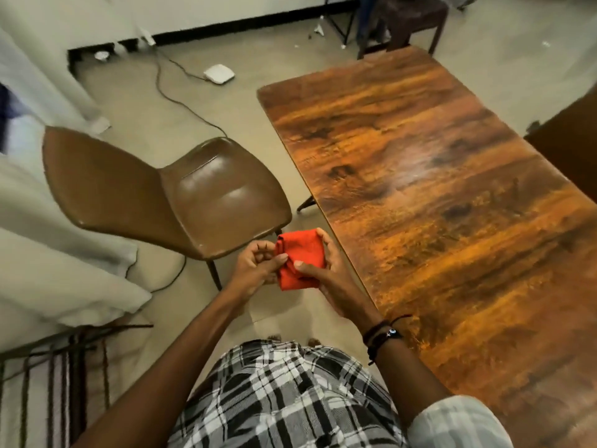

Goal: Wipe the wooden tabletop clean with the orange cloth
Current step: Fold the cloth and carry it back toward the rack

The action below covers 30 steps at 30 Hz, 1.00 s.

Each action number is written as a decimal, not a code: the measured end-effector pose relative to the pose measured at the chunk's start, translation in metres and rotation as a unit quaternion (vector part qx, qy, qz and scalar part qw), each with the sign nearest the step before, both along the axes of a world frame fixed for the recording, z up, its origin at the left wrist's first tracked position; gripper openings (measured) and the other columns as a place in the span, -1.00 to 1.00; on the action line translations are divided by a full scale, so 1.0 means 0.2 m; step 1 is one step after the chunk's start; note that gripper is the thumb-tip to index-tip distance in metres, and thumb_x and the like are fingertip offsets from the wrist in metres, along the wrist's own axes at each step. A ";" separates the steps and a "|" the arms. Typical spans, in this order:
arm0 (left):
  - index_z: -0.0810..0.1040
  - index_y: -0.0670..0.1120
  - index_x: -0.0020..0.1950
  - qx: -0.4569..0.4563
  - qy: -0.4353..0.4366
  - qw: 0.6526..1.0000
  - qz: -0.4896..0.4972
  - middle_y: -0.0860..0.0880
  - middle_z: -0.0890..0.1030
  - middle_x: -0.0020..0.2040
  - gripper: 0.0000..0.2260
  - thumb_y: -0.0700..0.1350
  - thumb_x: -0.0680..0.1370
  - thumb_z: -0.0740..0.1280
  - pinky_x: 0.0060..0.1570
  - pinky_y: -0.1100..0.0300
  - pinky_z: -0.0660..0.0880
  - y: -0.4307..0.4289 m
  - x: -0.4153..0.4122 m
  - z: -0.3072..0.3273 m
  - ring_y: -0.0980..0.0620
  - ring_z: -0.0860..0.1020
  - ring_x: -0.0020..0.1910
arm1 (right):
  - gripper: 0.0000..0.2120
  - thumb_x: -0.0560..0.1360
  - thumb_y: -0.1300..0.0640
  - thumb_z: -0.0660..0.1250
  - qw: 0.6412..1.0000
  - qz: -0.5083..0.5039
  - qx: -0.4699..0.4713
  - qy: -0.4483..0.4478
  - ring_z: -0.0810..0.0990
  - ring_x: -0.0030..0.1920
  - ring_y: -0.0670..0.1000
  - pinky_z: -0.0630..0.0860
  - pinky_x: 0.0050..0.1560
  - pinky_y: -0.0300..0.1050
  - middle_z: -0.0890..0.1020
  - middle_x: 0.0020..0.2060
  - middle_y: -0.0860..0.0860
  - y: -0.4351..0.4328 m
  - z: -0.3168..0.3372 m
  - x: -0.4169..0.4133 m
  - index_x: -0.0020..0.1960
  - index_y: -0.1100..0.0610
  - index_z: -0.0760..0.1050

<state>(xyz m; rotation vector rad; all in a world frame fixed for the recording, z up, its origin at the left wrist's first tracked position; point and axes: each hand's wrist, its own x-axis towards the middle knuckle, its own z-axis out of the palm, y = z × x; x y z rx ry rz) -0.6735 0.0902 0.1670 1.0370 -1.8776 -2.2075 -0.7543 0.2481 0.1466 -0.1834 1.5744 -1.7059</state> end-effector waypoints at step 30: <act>0.55 -0.13 0.32 -0.239 -0.068 0.911 0.329 -0.06 0.65 0.06 -0.58 -0.34 0.48 0.46 -0.16 0.44 0.52 -0.12 0.94 0.27 0.12 0.58 -0.11 | -0.88 0.57 0.27 0.39 0.803 0.460 -0.030 0.377 0.59 -0.32 -0.31 0.44 -0.27 -0.43 0.63 -0.30 -0.22 -0.72 0.19 0.24 0.06 0.25 0.68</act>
